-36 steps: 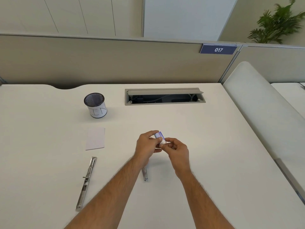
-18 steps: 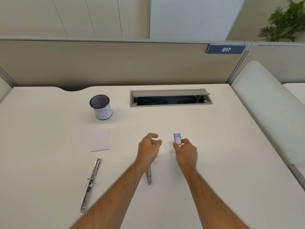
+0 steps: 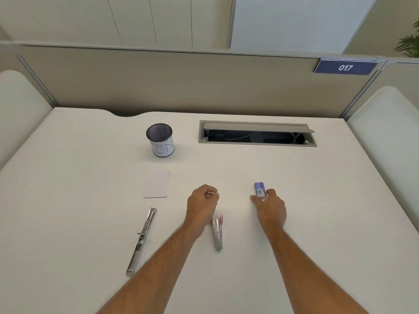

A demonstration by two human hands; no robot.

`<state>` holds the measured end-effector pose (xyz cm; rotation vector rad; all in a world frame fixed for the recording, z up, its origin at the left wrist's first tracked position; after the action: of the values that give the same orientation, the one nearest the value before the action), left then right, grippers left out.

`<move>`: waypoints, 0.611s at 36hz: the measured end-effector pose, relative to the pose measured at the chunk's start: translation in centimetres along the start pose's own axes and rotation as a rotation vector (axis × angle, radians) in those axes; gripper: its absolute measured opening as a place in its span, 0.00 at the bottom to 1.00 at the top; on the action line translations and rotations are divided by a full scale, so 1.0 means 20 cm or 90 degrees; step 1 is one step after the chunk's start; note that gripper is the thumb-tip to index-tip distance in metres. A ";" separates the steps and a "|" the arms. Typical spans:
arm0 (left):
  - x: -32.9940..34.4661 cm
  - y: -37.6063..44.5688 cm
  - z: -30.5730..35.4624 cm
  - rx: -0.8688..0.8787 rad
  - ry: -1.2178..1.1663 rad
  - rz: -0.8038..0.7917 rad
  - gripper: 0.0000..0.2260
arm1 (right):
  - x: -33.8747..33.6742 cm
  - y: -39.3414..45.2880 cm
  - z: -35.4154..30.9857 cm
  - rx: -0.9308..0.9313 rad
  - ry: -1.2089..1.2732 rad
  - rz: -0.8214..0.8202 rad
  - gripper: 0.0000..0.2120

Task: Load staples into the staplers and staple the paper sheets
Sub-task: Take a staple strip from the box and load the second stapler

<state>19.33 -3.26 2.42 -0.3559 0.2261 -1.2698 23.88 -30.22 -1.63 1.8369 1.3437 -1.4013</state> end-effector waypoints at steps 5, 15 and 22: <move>-0.01 -0.01 -0.02 0.002 -0.016 0.000 0.05 | -0.01 -0.05 0.00 0.029 0.091 -0.006 0.25; -0.04 -0.04 0.02 0.027 -0.004 -0.023 0.06 | 0.14 -0.33 -0.20 0.127 0.777 -0.188 0.06; -0.16 -0.09 0.04 0.062 0.041 -0.034 0.04 | 0.22 -0.57 -0.44 0.172 0.949 -0.341 0.15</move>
<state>17.07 -0.50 3.72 -0.2393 0.2106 -1.3411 17.75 -16.53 -0.13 2.9984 2.4859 -0.0949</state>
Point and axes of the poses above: each hand's wrist, its own y-axis towards the middle knuckle, its own x-axis out of the palm, z = x × y, the point moved 10 cm from there along y, towards the middle knuckle, and after that the axes turned 14 degrees about -y, right-handed, at the moved point
